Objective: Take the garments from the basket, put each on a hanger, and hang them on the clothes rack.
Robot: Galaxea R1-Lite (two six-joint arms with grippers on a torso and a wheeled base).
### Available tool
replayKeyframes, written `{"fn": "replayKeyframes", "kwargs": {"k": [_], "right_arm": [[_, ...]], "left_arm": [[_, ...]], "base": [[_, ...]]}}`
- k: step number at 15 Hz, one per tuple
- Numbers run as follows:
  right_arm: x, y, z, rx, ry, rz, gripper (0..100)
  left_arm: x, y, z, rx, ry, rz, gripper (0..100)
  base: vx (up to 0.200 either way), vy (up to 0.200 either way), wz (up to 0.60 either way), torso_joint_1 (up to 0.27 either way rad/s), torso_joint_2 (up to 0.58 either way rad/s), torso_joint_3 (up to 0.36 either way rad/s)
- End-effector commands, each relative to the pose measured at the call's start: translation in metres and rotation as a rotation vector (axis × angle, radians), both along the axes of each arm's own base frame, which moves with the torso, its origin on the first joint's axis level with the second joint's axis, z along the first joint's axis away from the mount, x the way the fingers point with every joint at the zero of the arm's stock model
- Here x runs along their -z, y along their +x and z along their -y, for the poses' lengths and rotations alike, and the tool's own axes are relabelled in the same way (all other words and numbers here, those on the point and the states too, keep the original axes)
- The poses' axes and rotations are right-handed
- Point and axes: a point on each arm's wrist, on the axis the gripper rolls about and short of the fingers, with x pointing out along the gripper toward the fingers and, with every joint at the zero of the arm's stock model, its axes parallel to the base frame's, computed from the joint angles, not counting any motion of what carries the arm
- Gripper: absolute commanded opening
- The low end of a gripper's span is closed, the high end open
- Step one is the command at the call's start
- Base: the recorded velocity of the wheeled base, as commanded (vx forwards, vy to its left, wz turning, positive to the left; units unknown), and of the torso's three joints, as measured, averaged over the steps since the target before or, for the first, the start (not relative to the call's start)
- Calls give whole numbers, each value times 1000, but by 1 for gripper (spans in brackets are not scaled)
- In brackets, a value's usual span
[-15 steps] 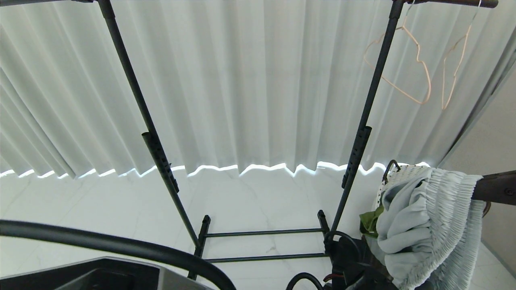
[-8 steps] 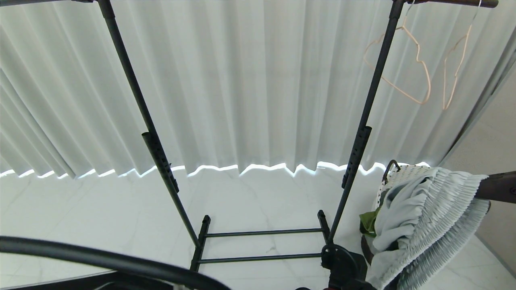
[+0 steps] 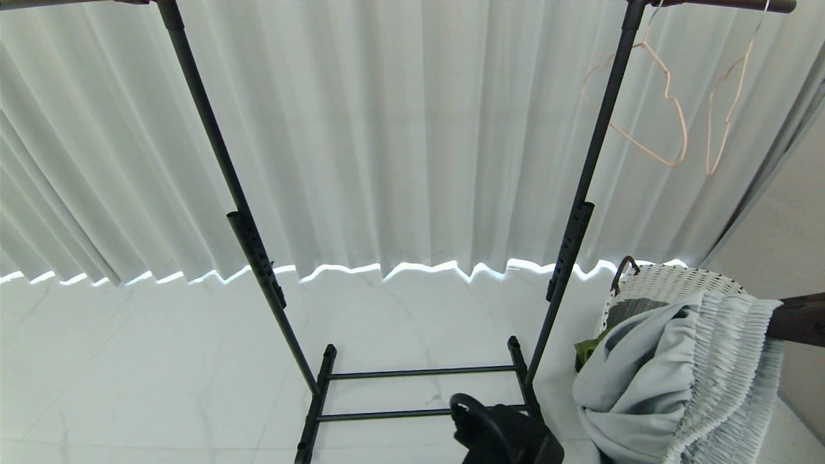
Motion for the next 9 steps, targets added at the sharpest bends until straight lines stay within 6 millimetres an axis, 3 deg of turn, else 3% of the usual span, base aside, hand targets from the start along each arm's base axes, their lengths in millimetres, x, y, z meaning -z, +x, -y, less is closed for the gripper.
{"fn": "replayKeyframes", "kwargs": {"k": [1, 9], "right_arm": [[5, 1, -1, -13, -21, -7, 0], [18, 3, -3, -49, -70, 15, 0]], "left_arm": [[-43, -17, -55, 88, -125, 84, 0], [-62, -33, -126, 118, -22, 66, 0]], "base": [[0, 0, 0, 0, 0, 0], [0, 0, 0, 0, 0, 0]]}}
